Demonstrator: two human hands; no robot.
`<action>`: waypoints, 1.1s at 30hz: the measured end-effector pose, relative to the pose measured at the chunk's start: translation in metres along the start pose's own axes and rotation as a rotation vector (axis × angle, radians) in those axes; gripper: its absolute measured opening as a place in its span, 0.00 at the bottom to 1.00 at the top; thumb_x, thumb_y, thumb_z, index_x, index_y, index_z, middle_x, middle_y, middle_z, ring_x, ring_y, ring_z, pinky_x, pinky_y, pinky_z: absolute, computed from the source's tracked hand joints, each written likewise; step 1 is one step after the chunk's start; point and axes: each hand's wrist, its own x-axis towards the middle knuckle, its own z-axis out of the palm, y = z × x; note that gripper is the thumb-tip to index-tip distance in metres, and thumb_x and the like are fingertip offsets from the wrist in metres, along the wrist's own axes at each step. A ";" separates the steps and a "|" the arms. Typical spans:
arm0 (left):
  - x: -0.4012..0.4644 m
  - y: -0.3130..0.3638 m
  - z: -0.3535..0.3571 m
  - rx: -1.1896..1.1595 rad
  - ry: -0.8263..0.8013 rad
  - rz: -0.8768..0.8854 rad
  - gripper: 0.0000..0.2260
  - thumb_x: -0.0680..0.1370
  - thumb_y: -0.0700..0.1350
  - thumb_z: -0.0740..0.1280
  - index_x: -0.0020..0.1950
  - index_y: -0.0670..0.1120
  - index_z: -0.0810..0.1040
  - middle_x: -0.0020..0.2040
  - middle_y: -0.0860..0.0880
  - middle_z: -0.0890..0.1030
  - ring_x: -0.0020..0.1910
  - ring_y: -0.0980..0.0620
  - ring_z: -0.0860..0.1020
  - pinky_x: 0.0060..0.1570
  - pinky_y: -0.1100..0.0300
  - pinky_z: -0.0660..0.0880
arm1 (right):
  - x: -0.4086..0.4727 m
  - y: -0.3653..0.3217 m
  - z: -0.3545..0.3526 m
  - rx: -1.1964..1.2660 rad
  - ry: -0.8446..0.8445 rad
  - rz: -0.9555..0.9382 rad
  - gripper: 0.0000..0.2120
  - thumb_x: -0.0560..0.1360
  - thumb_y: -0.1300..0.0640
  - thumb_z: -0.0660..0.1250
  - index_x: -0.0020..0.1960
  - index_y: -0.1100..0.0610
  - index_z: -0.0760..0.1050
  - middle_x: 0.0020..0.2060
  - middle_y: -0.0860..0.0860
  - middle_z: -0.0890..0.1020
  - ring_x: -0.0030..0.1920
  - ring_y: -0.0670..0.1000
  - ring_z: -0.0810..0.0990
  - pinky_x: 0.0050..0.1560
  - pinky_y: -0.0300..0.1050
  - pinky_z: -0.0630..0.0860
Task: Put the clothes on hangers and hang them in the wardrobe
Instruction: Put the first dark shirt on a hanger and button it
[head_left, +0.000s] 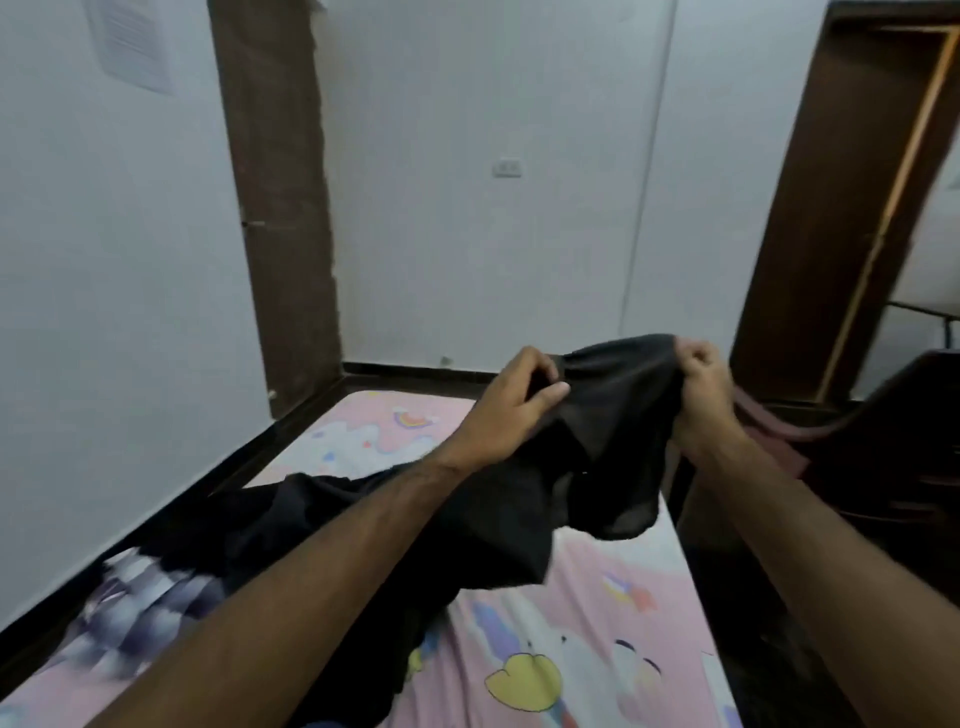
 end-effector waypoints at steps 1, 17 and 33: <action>-0.001 0.009 0.011 0.024 -0.061 0.044 0.05 0.82 0.42 0.67 0.50 0.45 0.71 0.40 0.55 0.72 0.37 0.60 0.70 0.42 0.62 0.68 | -0.002 -0.018 -0.014 0.003 0.019 -0.019 0.13 0.83 0.60 0.62 0.40 0.53 0.70 0.32 0.45 0.79 0.35 0.44 0.77 0.40 0.39 0.77; -0.140 -0.145 0.022 0.660 -0.866 -0.289 0.18 0.74 0.37 0.65 0.62 0.51 0.74 0.56 0.55 0.75 0.55 0.57 0.75 0.56 0.51 0.74 | -0.148 0.165 -0.117 -1.297 -0.880 0.052 0.23 0.77 0.35 0.65 0.58 0.54 0.74 0.54 0.51 0.78 0.58 0.55 0.76 0.58 0.52 0.72; -0.150 -0.173 0.023 0.937 -0.579 -0.014 0.11 0.79 0.56 0.64 0.58 0.54 0.77 0.56 0.52 0.78 0.55 0.49 0.76 0.50 0.51 0.72 | -0.171 0.158 -0.177 -1.469 -1.503 0.314 0.10 0.71 0.55 0.71 0.52 0.52 0.80 0.48 0.50 0.84 0.50 0.54 0.82 0.52 0.45 0.76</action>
